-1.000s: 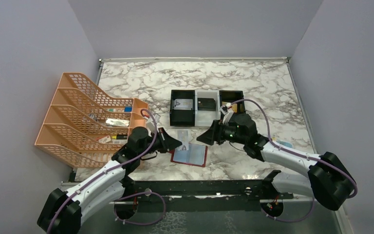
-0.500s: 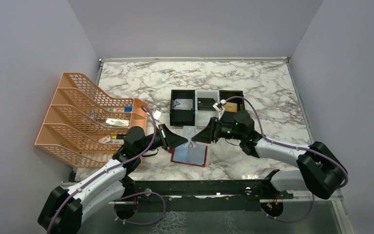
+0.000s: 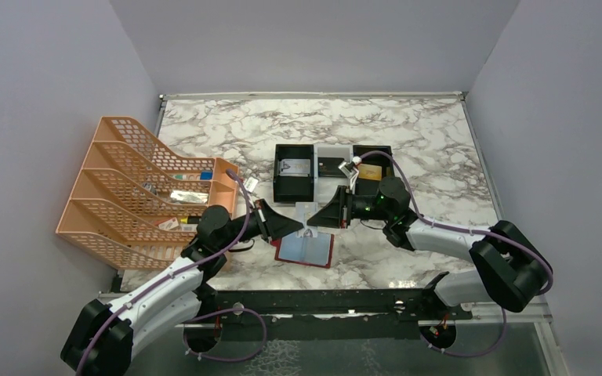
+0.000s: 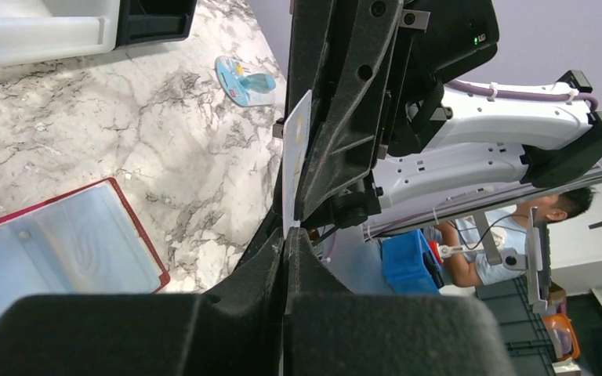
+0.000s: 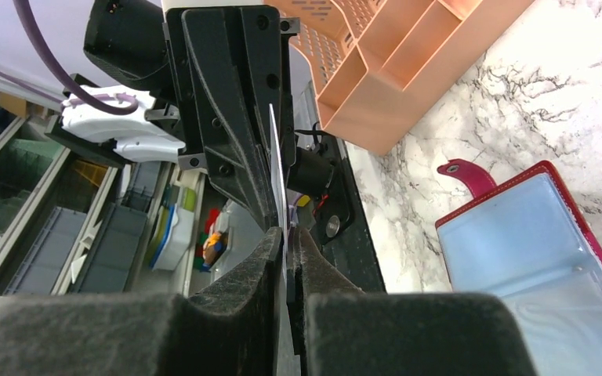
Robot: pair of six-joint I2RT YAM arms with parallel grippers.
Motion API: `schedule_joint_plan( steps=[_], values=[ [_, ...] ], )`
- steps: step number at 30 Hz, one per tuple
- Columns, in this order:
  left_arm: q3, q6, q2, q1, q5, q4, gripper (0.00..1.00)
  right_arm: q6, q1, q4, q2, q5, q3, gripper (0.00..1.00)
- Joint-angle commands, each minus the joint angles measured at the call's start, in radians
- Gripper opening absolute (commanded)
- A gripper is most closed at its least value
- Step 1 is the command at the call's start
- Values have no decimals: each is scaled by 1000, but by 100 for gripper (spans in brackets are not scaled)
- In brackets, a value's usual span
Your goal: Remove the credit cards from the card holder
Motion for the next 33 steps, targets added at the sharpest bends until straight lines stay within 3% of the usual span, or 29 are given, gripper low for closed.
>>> schedule_joint_plan(
  steps=[1, 3, 8, 10, 13, 15, 19, 22, 33],
  values=[
    [-21, -2, -7, -1, 13, 24, 0, 11, 3, 70, -13, -34, 11, 5],
    [-28, -3, -4, -1, -2, 24, 1, 7, 3, 67, -16, -30, 8, 3],
    [-38, 8, -5, -1, -23, 14, 26, -33, 3, -1, -54, 9, 9, 1],
    [-31, 32, -17, 0, -45, -29, 41, -64, 2, -58, -84, 54, 11, 1],
    [5, 95, -55, -1, -132, -220, 83, -136, 2, -186, -131, 128, 27, 1],
    [52, 159, -91, -1, -218, -382, 95, -198, 3, -282, -161, 182, 47, 1],
    [178, 300, -150, -1, -390, -692, 99, -326, 3, -472, -210, 299, 86, 1],
    [255, 377, -162, -1, -503, -836, 99, -404, 3, -565, -225, 381, 119, 1],
    [476, 568, -81, -1, -702, -1067, 99, -648, 49, -786, -164, 660, 301, 1]
  ],
)
